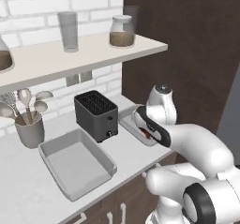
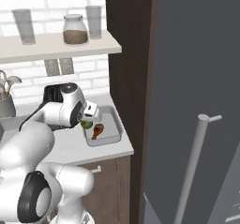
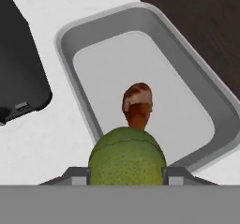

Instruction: Place one lime and one chicken drumstick in each tupperware on the nearby counter, to pack two identical lunches.

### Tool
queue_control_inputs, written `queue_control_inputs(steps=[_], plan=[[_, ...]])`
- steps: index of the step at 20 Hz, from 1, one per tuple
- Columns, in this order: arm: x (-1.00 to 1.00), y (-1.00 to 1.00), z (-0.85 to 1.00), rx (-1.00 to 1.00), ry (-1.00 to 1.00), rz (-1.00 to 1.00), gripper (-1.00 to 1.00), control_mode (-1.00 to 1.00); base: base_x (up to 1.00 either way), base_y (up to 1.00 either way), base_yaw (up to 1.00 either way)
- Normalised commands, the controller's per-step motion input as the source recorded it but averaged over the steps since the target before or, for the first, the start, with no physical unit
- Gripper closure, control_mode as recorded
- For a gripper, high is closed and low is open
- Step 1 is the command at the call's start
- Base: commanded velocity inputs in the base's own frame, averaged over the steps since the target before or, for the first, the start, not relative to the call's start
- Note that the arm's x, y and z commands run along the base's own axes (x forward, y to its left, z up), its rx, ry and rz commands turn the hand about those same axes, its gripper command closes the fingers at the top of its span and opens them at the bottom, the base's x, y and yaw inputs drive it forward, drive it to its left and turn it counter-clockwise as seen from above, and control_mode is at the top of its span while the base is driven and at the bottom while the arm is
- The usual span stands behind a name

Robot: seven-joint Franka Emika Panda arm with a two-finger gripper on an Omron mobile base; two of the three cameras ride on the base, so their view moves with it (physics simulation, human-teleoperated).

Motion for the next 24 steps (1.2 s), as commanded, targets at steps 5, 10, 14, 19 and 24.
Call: queue_control_inputs(steps=[5, 10, 14, 19, 24], plan=[[0.55, 0.01, 0.05, -0.01, 0.07, 0.0, 1.0, -1.0, 0.0, 0.0, 0.0], [0.31, 0.04, 0.02, -0.01, 0.05, 0.0, 1.0, -1.0, 0.0, 0.0, 0.0], [0.42, 0.18, 0.0, 0.0, 0.0, 0.0, 1.0, -1.0, 0.0, 0.0, 0.0], [0.11, 0.02, 0.0, 0.0, 0.0, 0.01, 1.0, -1.0, 0.0, 0.0, 0.0], [0.09, 0.0, 0.0, 0.0, 0.0, 0.0, -1.0, -1.0, 0.0, 0.0, 0.0]])
